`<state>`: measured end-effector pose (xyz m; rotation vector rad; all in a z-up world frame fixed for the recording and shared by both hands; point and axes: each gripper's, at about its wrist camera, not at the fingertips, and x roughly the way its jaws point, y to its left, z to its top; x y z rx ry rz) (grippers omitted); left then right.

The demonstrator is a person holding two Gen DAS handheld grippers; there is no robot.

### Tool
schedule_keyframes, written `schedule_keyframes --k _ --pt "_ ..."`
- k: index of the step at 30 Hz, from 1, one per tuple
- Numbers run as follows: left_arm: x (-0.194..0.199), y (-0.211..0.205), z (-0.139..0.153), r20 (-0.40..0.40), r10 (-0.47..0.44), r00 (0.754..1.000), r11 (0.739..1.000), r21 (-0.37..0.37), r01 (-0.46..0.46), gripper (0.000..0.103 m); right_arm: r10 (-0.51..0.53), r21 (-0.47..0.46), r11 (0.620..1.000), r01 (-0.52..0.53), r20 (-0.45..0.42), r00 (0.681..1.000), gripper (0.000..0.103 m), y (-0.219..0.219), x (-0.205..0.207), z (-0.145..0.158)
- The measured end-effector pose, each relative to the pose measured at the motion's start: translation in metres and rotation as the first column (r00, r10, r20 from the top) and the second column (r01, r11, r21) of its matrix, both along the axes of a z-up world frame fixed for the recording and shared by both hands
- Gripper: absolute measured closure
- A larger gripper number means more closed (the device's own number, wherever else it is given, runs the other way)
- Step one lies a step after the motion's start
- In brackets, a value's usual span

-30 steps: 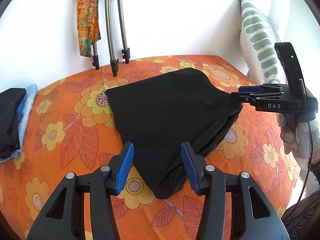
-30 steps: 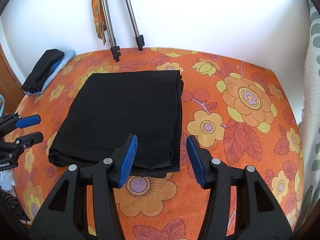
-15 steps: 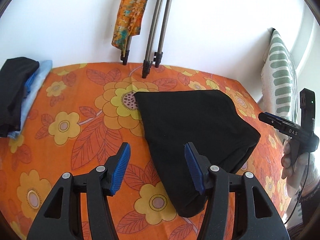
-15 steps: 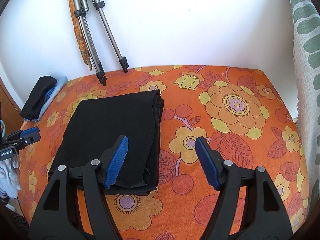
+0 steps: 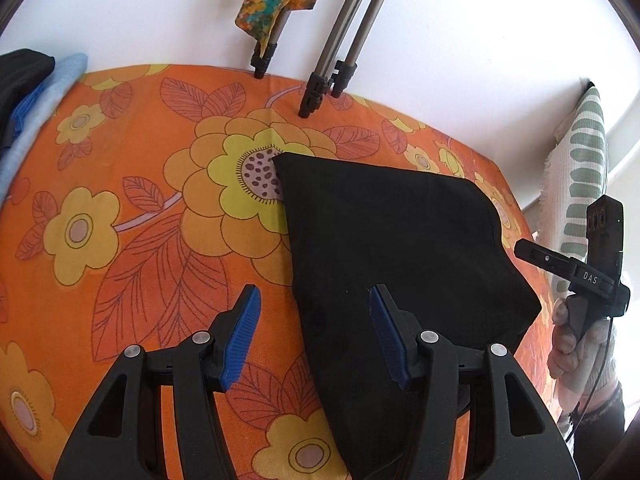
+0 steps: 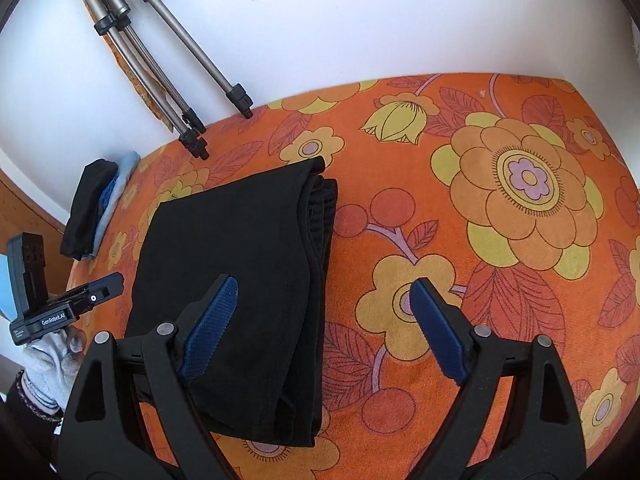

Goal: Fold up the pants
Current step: 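Grasp the folded shorts' edge with the left gripper while the right gripper grasps it too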

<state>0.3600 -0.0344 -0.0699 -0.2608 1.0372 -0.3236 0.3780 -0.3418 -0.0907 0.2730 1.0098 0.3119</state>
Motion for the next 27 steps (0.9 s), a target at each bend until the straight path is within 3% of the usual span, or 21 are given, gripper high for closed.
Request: schedule_keyframes --k 6,14,16,21,27 --pt "0.016 -0.008 -0.011 -0.012 -0.011 1.000 1.000 0.007 0.011 0.047 0.029 0.053 0.998 -0.025 -0.076 0.997 0.024 0.000 0.019 -0.018" --pt "0.023 -0.016 -0.013 0.009 -0.025 1.000 0.999 0.036 0.024 0.050 0.057 0.044 0.998 -0.053 -0.078 0.995 0.026 0.008 0.024 -0.026" --pt "0.024 -0.018 -0.013 0.015 -0.031 0.999 0.998 0.047 0.030 0.051 0.060 0.053 0.997 -0.056 -0.077 0.995 0.031 0.009 0.024 -0.026" --pt "0.025 -0.022 -0.014 0.025 -0.044 0.999 0.998 0.050 0.043 0.056 0.103 0.075 0.992 -0.097 -0.074 0.992 0.041 0.015 0.022 -0.028" --pt "0.025 -0.032 -0.016 0.041 -0.065 0.997 0.997 0.054 0.063 0.076 0.132 0.119 0.985 -0.124 -0.060 0.989 0.053 0.022 0.020 -0.032"
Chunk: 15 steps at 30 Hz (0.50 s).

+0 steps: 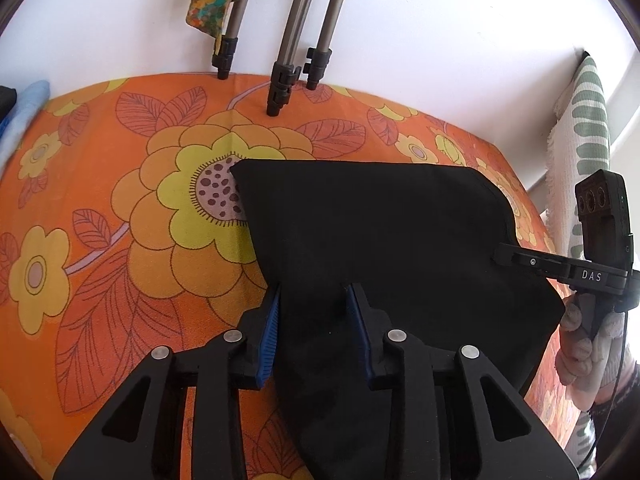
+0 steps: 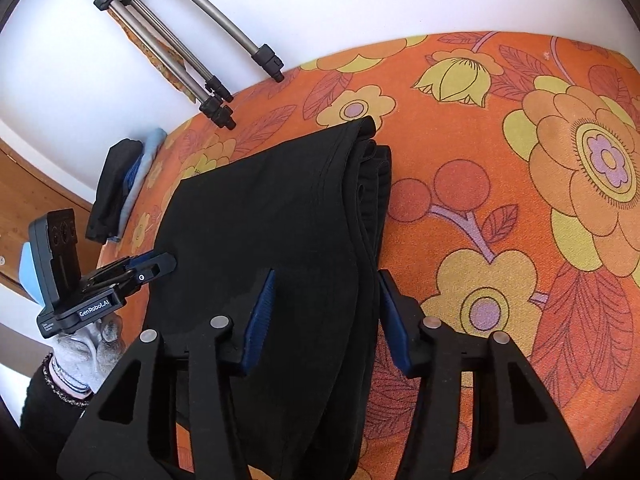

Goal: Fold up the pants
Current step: 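Grasp the folded shorts' edge with the left gripper while the right gripper grasps it too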

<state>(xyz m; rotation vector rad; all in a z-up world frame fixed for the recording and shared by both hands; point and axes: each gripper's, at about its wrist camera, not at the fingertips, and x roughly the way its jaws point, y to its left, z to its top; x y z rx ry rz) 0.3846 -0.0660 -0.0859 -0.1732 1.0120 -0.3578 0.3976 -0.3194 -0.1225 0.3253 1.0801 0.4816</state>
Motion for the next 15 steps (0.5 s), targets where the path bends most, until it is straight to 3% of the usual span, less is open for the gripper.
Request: schedule_keyframes --k 2,4,9,11,14,15 --pt "0.002 0.001 -0.001 -0.006 0.015 1.000 1.000 -0.023 -0.016 0.091 -0.008 -0.016 1.000 0.008 0.017 1.000 0.062 0.003 -0.001 0.000" --pt "0.002 0.001 -0.001 -0.005 0.029 1.000 0.999 -0.035 -0.030 0.092 -0.014 -0.028 1.000 0.015 0.019 1.000 0.070 0.004 -0.001 -0.001" --pt "0.000 0.000 -0.003 0.013 0.033 0.999 0.999 -0.029 -0.032 0.090 0.000 -0.005 1.000 0.000 0.020 1.000 0.073 0.001 -0.001 -0.005" --pt "0.004 0.003 -0.004 0.002 0.049 0.999 0.996 -0.076 -0.048 0.074 0.002 0.010 1.000 -0.003 0.021 1.000 0.070 0.001 -0.001 -0.005" --pt "0.005 -0.004 -0.004 0.028 0.056 0.998 0.998 -0.043 -0.055 0.076 -0.010 -0.021 1.000 0.011 0.037 0.999 0.073 0.007 -0.003 -0.005" --pt "0.004 -0.008 -0.003 0.043 0.051 0.998 0.999 -0.020 -0.050 0.085 -0.006 -0.050 0.999 0.008 0.046 0.999 0.077 0.011 -0.005 -0.004"
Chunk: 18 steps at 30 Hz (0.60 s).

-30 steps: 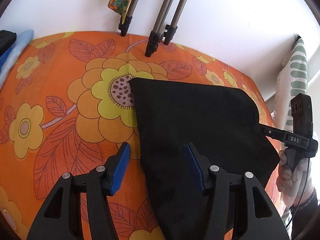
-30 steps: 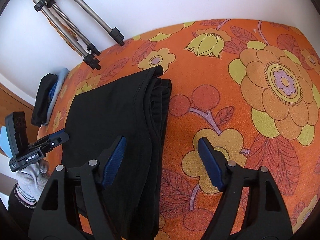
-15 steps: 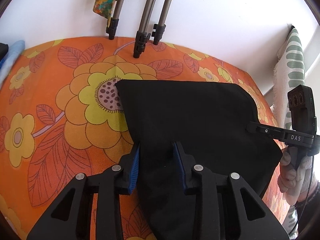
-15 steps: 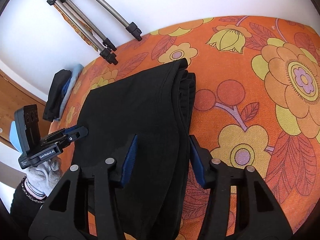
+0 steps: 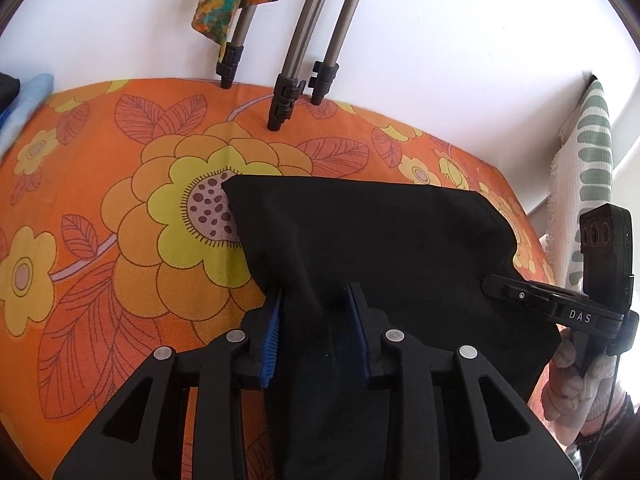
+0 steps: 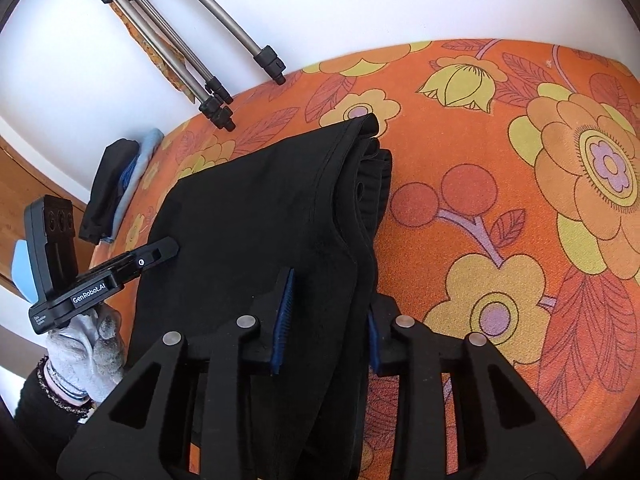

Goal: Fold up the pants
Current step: 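Grasp the folded shorts' edge with the left gripper while the right gripper grasps it too, then lift the folded shorts with both grippers and carry them to the clothes stack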

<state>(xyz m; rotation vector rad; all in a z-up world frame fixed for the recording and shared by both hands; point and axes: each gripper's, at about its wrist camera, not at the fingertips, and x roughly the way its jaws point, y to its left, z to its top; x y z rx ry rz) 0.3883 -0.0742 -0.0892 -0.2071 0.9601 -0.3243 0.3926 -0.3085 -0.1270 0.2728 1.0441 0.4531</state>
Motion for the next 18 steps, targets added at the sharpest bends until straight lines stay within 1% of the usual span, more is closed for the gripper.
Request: schedule_keyframes --k 1,4,5,8,10,14,18 --pt "-0.001 -0.004 -0.001 0.004 -0.014 1.000 1.000 0.010 0.014 0.094 0.006 -0.015 1.000 -0.006 0.004 1.000 0.082 0.004 -0.001 0.000" --pt "-0.010 -0.008 0.005 0.051 -0.016 0.999 1.000 0.025 0.014 0.095 0.003 -0.014 1.000 -0.002 0.029 1.000 0.090 0.010 -0.007 0.006" --pt "-0.013 -0.009 0.008 0.070 -0.017 0.997 0.999 0.031 0.015 0.096 0.003 -0.011 1.000 -0.003 0.040 0.999 0.091 0.012 -0.009 0.009" --pt "-0.022 -0.013 0.021 0.125 -0.036 0.992 0.998 0.062 0.029 0.096 0.017 -0.030 0.999 -0.015 0.074 0.997 0.092 0.022 -0.019 0.017" --pt "-0.026 -0.015 0.029 0.143 -0.048 0.989 0.997 0.066 0.039 0.096 0.027 -0.049 0.999 -0.022 0.094 0.995 0.092 0.029 -0.024 0.024" --pt "-0.039 -0.021 0.048 0.199 -0.065 0.978 0.995 0.084 0.050 0.096 0.036 -0.035 0.999 -0.032 0.131 0.991 0.093 0.037 -0.036 0.044" --pt "-0.052 -0.022 0.068 0.244 -0.081 0.966 0.995 0.084 0.062 0.096 0.052 -0.062 0.997 -0.042 0.177 0.983 0.093 0.049 -0.049 0.066"
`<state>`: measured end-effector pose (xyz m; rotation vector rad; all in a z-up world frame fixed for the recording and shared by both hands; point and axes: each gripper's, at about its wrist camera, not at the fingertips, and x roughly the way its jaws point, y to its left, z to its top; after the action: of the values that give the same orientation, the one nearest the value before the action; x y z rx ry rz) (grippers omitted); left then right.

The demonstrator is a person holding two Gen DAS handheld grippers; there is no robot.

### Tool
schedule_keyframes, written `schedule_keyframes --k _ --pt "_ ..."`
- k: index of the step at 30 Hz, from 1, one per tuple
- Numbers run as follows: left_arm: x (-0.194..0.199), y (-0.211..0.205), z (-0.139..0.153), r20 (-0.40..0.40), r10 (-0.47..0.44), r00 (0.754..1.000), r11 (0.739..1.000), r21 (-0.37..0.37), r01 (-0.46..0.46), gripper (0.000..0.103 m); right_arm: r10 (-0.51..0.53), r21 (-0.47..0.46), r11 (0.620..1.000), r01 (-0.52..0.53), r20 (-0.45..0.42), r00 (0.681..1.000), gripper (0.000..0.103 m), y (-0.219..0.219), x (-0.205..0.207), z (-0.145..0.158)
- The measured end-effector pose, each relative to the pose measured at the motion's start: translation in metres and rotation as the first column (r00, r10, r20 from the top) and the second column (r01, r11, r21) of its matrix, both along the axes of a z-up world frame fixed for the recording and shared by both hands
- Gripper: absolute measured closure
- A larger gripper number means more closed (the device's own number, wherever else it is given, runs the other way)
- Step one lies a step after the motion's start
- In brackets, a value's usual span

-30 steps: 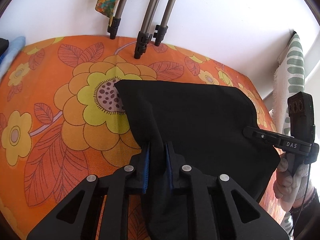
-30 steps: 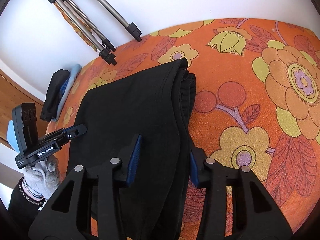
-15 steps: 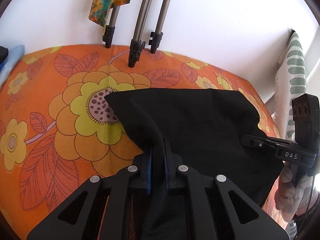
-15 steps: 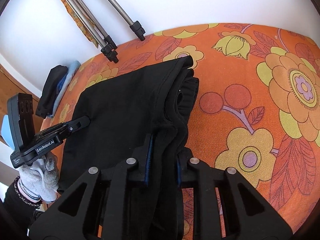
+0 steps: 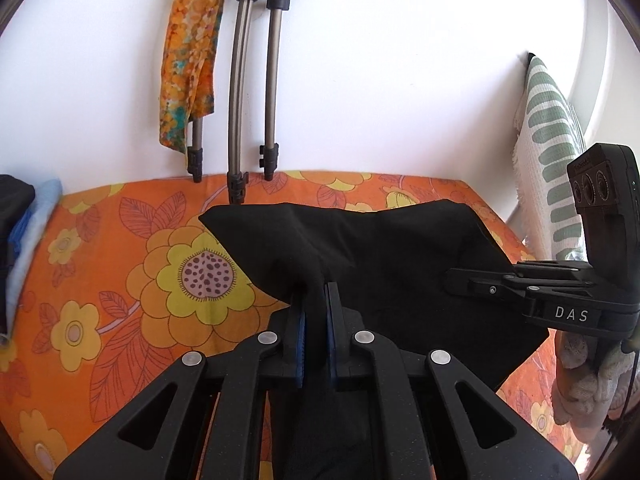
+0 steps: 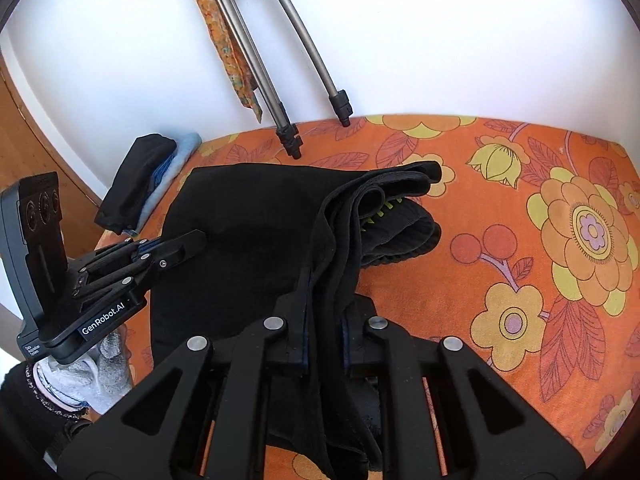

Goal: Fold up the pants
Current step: 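Lift the folded shorts with both grippers and carry them to the clothes stack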

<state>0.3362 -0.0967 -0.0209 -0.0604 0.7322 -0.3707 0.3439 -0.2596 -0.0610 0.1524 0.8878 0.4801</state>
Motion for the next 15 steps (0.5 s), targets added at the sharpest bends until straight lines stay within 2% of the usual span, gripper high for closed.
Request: schedule_keyframes --k 9,15 --pt "-0.027 0.023 0.040 0.056 0.019 0.998 1.000 -0.026 -0.017 0.097 0.022 -0.015 1.000 -0.021 0.086 0.996 0.093 0.025 -0.033 0.051" --pt "-0.051 0.049 0.063 0.101 0.043 0.994 0.999 -0.011 -0.042 0.097 0.049 -0.017 0.999 -0.048 0.125 0.991 0.093 0.054 -0.051 0.076"
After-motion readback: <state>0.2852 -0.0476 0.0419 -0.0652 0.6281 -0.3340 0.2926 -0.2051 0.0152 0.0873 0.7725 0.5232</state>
